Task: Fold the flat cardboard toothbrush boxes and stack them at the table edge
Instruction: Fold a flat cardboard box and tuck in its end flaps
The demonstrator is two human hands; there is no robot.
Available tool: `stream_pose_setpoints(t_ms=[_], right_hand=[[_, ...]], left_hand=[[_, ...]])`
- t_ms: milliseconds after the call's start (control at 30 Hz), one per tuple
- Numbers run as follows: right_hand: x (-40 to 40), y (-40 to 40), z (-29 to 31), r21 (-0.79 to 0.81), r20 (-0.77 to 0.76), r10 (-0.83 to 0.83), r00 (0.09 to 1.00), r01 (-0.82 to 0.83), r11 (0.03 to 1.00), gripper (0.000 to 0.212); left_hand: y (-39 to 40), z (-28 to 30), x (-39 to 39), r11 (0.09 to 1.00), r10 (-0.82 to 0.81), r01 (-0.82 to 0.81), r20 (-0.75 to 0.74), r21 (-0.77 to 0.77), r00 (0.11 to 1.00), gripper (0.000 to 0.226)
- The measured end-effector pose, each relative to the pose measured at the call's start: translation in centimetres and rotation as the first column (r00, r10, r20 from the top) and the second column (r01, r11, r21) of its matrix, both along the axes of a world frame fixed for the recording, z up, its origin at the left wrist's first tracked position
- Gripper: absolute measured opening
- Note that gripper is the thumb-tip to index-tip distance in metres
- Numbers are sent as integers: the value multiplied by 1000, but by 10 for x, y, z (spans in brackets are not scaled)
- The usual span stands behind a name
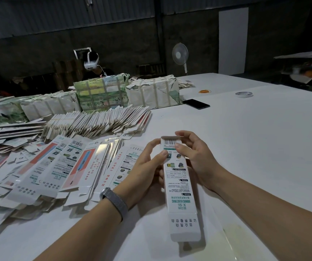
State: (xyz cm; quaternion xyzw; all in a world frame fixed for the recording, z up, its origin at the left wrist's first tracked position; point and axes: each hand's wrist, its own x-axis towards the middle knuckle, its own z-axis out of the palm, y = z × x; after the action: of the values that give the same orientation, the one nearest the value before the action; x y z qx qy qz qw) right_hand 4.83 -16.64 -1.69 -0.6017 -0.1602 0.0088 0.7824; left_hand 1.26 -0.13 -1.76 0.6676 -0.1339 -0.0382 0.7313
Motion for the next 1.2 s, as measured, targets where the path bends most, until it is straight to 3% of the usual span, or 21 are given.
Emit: stream_pose_setpoints(t_ms=[333,467,733,900,1000,1200], right_hand=[[-2,-1,5,-19,-34,15,999,-16,1000,15],[-3,-2,5,-16,-36,-29,999,29,999,13],[-4,-2,8,10,-63,-72,995,73,997,21],[1,-3,7,-54,-107,-80,991,75,996,30],[2,-1,6,-82,-109,-93,990,85,993,24],[2,-3,7,-170,-105,-110,988,91,981,15]], left_hand=[[-2,1,-2,998,-23,23,-4,50,1000,37],[-4,1,-3,999,-14,14,5,51,1000,30],[-7,1,-4,994,1,-4,22,109,1000,39],[-9,6,-7,990,-10,9,10,144,1000,29],[-9,7,-8,986,-11,8,13,167,1000,28],[-7,5,-7,984,-56,53,14,170,998,44]])
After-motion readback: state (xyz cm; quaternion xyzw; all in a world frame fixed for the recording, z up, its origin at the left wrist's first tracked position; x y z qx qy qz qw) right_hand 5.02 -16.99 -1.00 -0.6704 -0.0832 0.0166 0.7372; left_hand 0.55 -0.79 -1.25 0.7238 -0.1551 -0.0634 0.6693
